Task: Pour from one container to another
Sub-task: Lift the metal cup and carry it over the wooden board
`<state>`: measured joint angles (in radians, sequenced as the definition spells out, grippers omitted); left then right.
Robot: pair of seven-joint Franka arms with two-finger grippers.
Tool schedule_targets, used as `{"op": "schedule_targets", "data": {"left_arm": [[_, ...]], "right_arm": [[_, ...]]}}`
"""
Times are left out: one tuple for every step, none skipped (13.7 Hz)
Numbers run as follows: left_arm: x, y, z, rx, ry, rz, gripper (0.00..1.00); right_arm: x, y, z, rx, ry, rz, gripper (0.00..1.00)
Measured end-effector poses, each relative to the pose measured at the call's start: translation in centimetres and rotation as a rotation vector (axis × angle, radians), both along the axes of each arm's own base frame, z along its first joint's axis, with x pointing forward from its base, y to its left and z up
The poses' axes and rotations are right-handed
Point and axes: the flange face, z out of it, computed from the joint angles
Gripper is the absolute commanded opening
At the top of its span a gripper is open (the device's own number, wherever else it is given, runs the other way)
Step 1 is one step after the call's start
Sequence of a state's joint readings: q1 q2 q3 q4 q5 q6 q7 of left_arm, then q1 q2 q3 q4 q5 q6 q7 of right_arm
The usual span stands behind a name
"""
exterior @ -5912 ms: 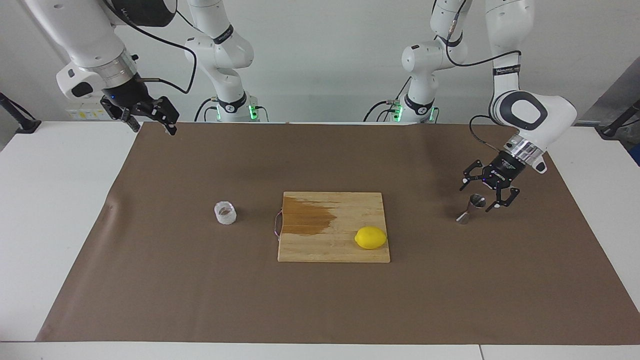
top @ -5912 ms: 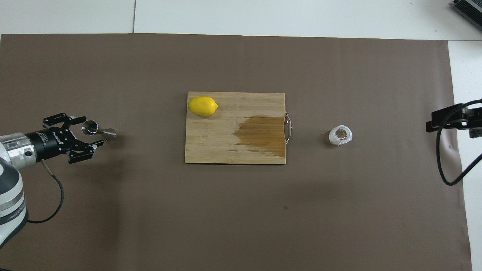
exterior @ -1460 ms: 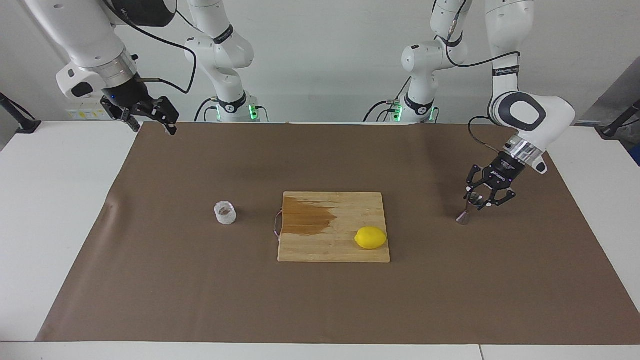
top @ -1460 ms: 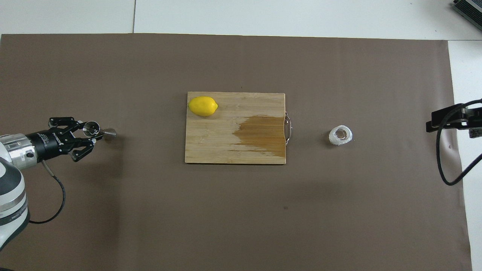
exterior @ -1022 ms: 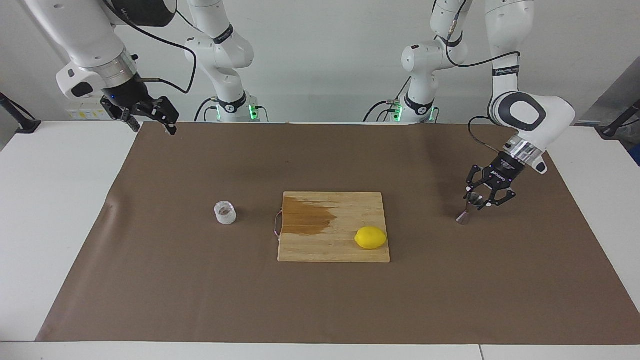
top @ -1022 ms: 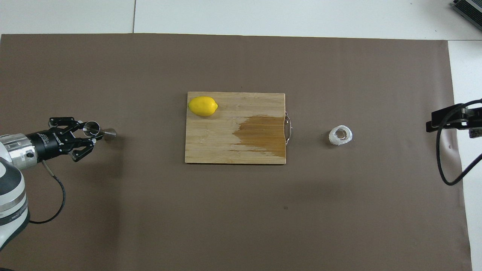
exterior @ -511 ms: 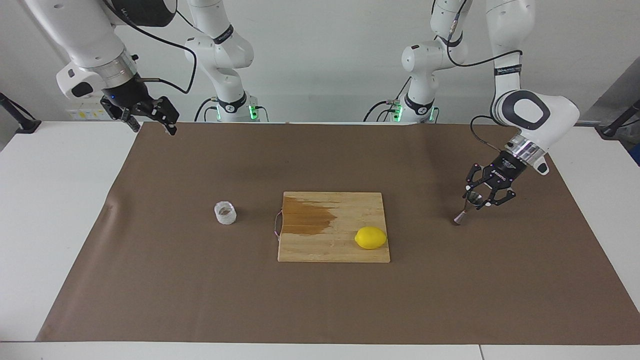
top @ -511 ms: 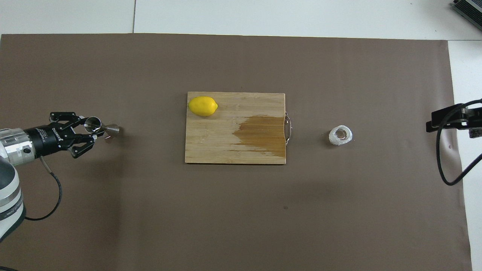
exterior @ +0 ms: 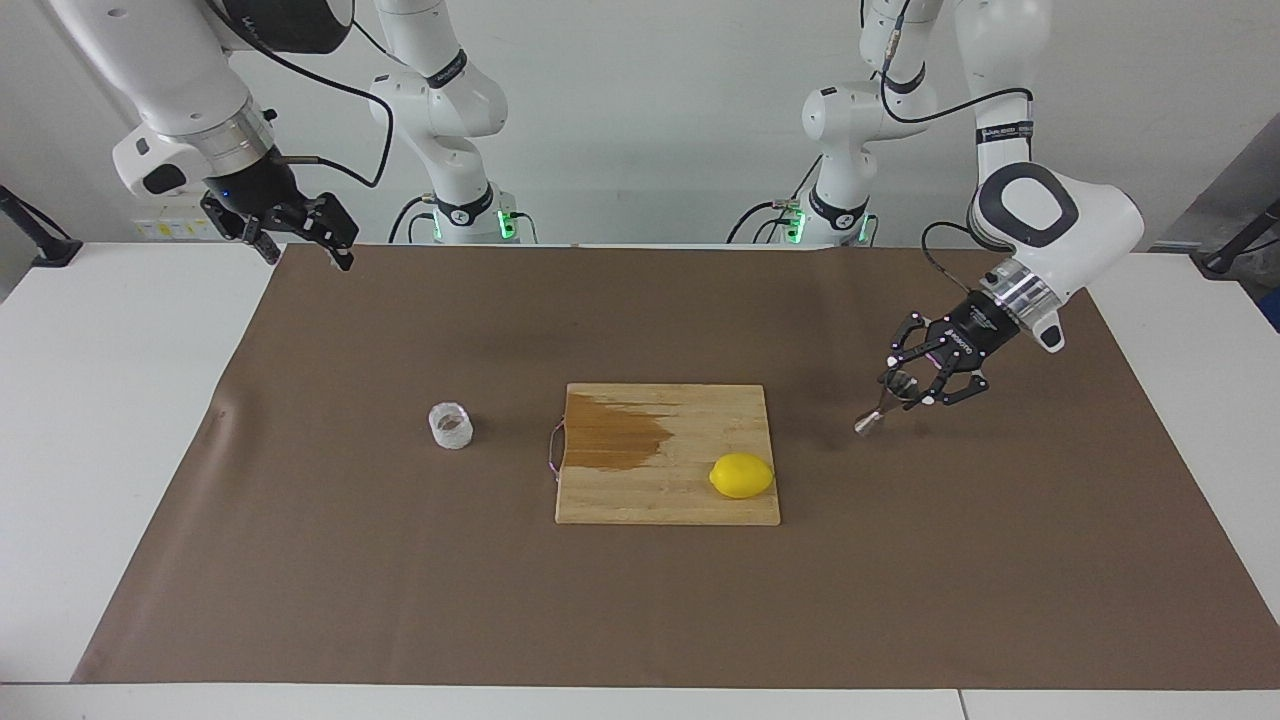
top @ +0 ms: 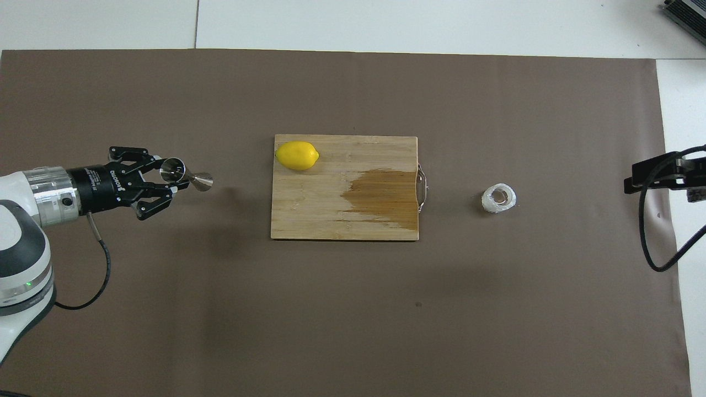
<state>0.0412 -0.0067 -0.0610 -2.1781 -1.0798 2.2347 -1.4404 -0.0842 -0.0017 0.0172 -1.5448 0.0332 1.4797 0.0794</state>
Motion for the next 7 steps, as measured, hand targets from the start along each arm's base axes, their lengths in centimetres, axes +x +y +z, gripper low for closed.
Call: {"op": "schedule_targets", "data": {"left_arm": [[0.1,-1.6,0.6,-0.007,0.005,-0.012,0.0],[0.1,-3.4,1.2,-0.012,0.006,-0.03,0.0],[0.1,-5.0,1.8,-0.015,0.004,-0.048,0.0],[0.0,-6.8,2.4,-0.013,-0.003,-0.058,0.0],[0.0,-8.4,2.9,-0.008,-0.011,-0.055,0.0],[-0.2,-10.1,3.3,-0.003,-0.016,-0.048,0.0],[-0.5,-12.0,3.6,0.002,-0.019,-0.039,0.0]], "right_arm": [[0.0,0.0,0.0,0.0,0.0,0.0,1.0],[0.0,0.0,0.0,0.0,0.0,0.0,1.0],[0.0,0.0,0.0,0.0,0.0,0.0,1.0],[0.0,0.0,0.0,0.0,0.0,0.0,1.0],[0.0,0.0,0.0,0.0,0.0,0.0,1.0],[0.0,0.0,0.0,0.0,0.0,0.0,1.0],[0.0,0.0,0.0,0.0,0.0,0.0,1.0]]}}
